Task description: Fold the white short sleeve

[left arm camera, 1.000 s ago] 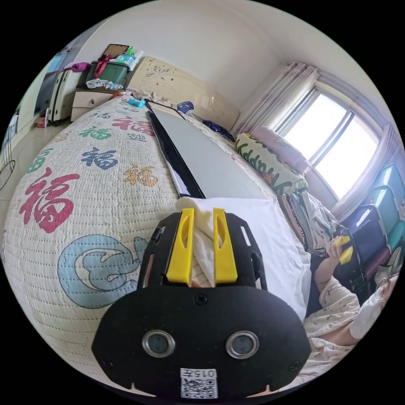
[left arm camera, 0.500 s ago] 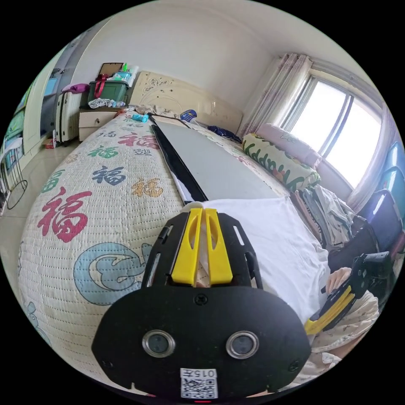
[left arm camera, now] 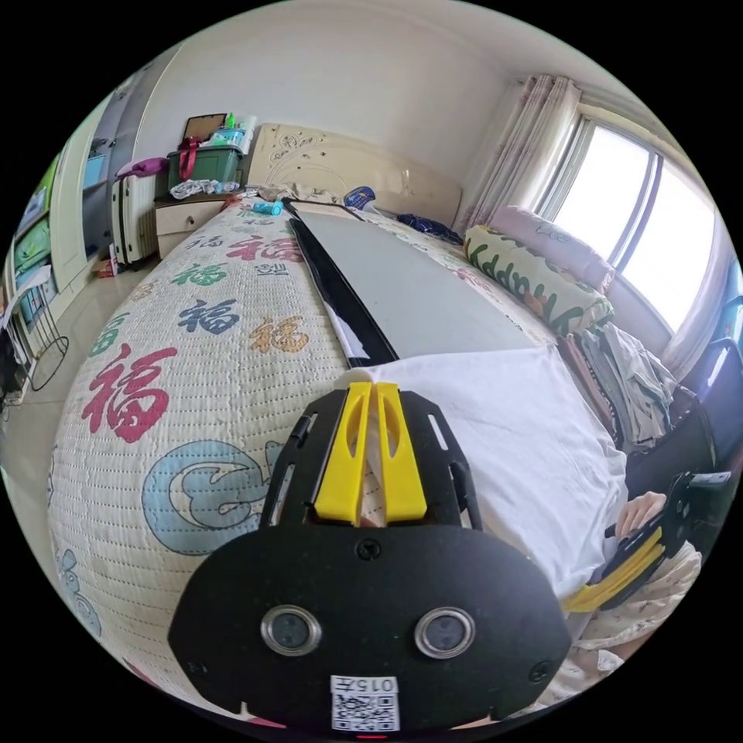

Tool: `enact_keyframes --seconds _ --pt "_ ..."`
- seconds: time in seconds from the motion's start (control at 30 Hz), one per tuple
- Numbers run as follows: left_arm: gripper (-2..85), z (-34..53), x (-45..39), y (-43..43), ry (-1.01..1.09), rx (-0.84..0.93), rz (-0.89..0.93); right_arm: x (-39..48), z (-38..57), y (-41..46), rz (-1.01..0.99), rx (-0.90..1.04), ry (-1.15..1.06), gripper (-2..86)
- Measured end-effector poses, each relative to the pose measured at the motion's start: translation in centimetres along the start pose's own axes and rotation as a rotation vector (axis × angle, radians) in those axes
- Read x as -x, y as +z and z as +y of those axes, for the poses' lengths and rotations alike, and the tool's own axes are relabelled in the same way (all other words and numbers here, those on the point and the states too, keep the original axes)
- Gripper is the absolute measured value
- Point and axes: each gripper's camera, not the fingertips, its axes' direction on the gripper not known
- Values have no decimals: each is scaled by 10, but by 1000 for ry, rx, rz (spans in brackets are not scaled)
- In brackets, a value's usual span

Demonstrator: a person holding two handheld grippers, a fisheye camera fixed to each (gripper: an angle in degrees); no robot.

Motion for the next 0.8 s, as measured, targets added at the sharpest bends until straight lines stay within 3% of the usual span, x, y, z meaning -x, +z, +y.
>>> enact_keyframes --seconds 0.13,0.23,0.33,0.5,0.63,0.8 --pt "-4 -16 15 -17 21 17 -35 -2 15 -16 119 -55 23 5" --pt "-4 -29 35 -34 26 15 -39 -5 18 -27 243 -77 33 92" --pt "-4 -42 62 -54 15 8 -19 -10 8 -26 236 -4 14 94" --pt "-5 -71 105 -87 9 8 -20 -30 -3 -47 157 30 13 23" --pt "-5 -97 134 -106 2 34 -26 -46 -12 -74 147 37 -12 46" --pt "-3 -127 192 -161 -11 -47 89 -75 -6 -186 82 -77 15 102"
